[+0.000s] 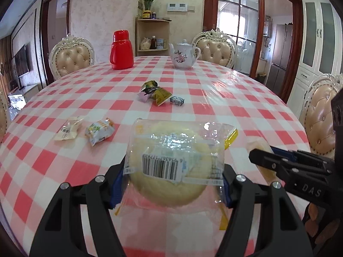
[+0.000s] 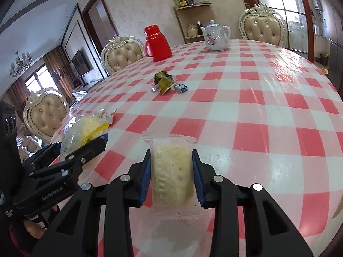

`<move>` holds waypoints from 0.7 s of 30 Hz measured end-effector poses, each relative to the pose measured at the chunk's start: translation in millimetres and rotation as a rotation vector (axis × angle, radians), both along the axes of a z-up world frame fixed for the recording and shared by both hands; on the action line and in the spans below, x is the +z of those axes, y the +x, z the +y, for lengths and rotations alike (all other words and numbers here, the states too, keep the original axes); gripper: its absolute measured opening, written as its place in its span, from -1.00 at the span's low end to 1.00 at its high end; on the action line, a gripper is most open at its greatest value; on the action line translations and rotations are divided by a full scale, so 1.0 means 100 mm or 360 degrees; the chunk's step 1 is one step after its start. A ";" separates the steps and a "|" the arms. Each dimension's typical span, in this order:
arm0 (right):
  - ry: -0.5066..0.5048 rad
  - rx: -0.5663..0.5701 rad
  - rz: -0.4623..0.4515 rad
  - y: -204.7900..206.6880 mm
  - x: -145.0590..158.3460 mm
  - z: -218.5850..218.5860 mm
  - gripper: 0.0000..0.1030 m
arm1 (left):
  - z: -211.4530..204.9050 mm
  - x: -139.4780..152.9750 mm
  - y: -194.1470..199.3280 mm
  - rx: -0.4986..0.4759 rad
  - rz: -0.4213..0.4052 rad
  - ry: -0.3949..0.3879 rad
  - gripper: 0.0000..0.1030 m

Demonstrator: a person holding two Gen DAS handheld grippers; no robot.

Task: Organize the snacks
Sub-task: 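Lift the round bun with the left gripper while the right holds the square cake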

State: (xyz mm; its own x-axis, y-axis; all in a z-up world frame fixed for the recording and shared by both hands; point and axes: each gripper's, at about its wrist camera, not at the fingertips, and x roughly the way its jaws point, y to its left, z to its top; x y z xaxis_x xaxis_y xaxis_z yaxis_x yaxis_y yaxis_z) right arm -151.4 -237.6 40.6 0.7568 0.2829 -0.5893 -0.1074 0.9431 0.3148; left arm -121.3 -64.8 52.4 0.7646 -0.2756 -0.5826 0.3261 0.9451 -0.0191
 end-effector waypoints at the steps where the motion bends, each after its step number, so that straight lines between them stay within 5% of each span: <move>1: -0.0003 0.0011 -0.0006 -0.02 0.01 0.02 -0.33 | 0.02 0.00 -0.05 0.0004 -0.0005 0.0011 0.32; 21: -0.0092 0.0269 -0.0085 -0.49 0.14 0.73 -0.33 | 0.71 -0.01 -0.88 0.0119 -0.0015 0.0102 0.33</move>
